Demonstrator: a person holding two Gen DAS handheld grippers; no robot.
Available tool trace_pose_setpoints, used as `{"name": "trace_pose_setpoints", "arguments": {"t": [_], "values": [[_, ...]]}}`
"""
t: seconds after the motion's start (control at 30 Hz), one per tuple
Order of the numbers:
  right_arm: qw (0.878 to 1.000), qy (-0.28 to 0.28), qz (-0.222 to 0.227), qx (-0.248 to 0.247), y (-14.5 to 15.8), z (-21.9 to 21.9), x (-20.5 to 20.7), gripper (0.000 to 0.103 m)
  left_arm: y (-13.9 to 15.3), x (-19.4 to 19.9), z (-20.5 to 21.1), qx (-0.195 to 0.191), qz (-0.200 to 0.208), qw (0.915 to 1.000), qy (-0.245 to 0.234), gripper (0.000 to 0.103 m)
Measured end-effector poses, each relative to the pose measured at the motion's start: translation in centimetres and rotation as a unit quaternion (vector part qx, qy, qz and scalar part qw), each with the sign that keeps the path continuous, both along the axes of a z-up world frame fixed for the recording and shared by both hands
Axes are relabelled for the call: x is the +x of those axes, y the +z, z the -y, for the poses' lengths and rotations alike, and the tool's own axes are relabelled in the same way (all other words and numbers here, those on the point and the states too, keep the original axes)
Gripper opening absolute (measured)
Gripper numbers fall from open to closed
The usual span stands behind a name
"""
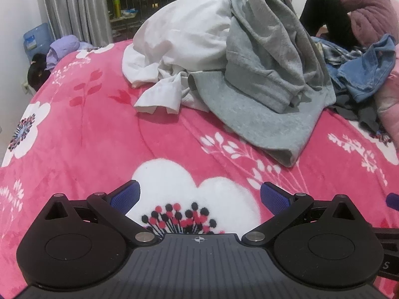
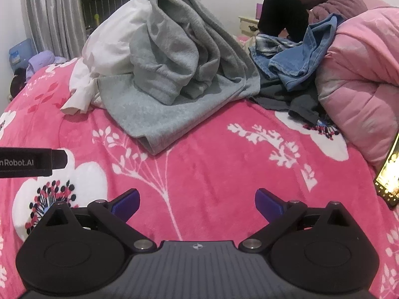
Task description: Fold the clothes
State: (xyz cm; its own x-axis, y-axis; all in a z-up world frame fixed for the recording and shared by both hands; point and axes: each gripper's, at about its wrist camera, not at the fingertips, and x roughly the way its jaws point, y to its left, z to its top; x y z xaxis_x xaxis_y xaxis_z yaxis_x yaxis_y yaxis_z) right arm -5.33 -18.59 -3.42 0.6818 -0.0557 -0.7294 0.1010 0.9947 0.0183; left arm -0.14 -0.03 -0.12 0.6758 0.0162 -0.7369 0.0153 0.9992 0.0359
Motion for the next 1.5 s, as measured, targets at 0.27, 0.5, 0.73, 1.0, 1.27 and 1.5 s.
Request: {"name": "trace_pose_setpoints", "arguments": {"t": [0.27,0.5,0.73,1.0,1.27,1.5], "values": [[1.000,0.006,-0.002,0.006,1.1,0.3,-0.1,0.102,0.4,-0.6,0.2,0.021,0.016,0.9997,-0.003,0.103],[1.000,0.008,0.009,0.007,1.6,0.3,-0.4,0.103,0.4,-0.7,-0.3,0.021,0.022,0.9995,-0.004,0.103],[1.000,0.007,0.023,0.006,2.3,0.4,-0.2,0.103,0.8,-1.1,-0.2,0.016,0.034,0.9993,0.007,0.103],[0.999,-0.004,0.037,0.005,4.2,0.3,-1.0,0.103,1.6,-1.6,-0.6,-0.019,0.037,0.9991,0.009,0.103],[0.998,-0.005,0.064,0.005,6.1,-0.7,-3.4,0.103,3.1,-3.2,-0.9,-0.004,0.057,0.9983,0.014,0.103],[0.998,0.000,0.062,0.001,6.2,-1.9,-3.2,0.103,3.3,-3.1,-2.0,-0.005,0.056,0.9978,0.036,0.103]]}}
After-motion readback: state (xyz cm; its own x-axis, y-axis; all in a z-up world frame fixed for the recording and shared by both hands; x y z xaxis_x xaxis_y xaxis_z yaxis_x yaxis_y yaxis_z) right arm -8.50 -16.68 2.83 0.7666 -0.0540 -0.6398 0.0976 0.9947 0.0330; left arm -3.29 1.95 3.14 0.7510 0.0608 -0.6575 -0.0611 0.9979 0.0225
